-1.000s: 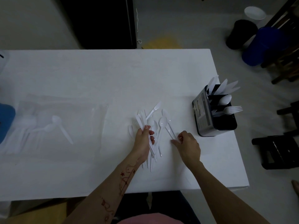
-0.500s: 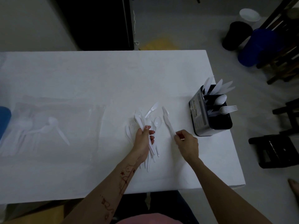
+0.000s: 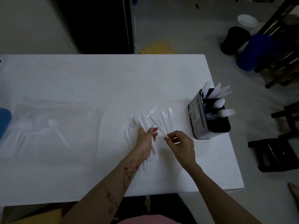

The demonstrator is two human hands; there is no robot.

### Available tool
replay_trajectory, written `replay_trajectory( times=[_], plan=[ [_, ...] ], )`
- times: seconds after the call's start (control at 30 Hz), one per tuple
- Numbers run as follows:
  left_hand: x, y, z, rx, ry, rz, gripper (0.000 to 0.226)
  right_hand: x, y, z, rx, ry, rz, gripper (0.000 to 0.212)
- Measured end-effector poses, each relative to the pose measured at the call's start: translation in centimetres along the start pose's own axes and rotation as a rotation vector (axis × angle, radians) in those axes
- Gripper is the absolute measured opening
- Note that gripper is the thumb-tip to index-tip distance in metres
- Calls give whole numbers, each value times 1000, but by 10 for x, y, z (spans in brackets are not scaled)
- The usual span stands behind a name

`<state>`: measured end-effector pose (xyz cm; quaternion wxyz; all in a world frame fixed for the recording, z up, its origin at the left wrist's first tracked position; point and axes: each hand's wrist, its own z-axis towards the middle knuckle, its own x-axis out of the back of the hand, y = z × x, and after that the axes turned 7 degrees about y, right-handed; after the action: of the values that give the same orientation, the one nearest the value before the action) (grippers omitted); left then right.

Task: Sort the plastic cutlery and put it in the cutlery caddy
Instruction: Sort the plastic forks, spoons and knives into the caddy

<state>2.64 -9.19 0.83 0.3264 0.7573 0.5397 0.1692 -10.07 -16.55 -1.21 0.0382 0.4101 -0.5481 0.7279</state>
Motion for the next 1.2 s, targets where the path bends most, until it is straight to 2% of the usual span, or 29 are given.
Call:
replay_trajectory(
  times=[0.1,0.17,0.23,0.3,0.37,0.43,0.7,0.8,0.9,1.07,1.13,1.2],
  plan=[
    [-2,2,2,11,-62,-44,20,-5,-7,0,132,-54,1,11],
    [-2,3,3,19,-67,-60,22,-5,-8,-1,141,-93,35,11],
    [-2,5,6,31,-27,-84,24,-5,-6,0,62,-94,64,11],
    [-2,7,7,35,11,-89,19,-9,2,5,-48,-9,-24,15],
    [-2,6,7,32,33,-73,16,-13,14,13,-232,48,-147,20],
    [-1,2,7,9,39,-41,15,-18,22,19,-382,17,-223,21],
    [2,-11,10,-5,-23,56,18,-27,27,30,-496,-52,-260,16],
    [1,-11,9,-31,-27,92,21,-20,27,23,-453,-25,-226,13],
    [-5,-8,6,-62,-28,92,18,-13,21,13,-282,12,-169,10],
    [-14,0,10,-60,3,67,26,-9,10,-1,97,-191,-52,8],
    [-15,2,10,-76,3,54,24,-8,10,-2,129,-214,-23,7],
    [-14,3,10,-88,28,42,22,-9,12,-2,52,-200,13,12]
  ],
)
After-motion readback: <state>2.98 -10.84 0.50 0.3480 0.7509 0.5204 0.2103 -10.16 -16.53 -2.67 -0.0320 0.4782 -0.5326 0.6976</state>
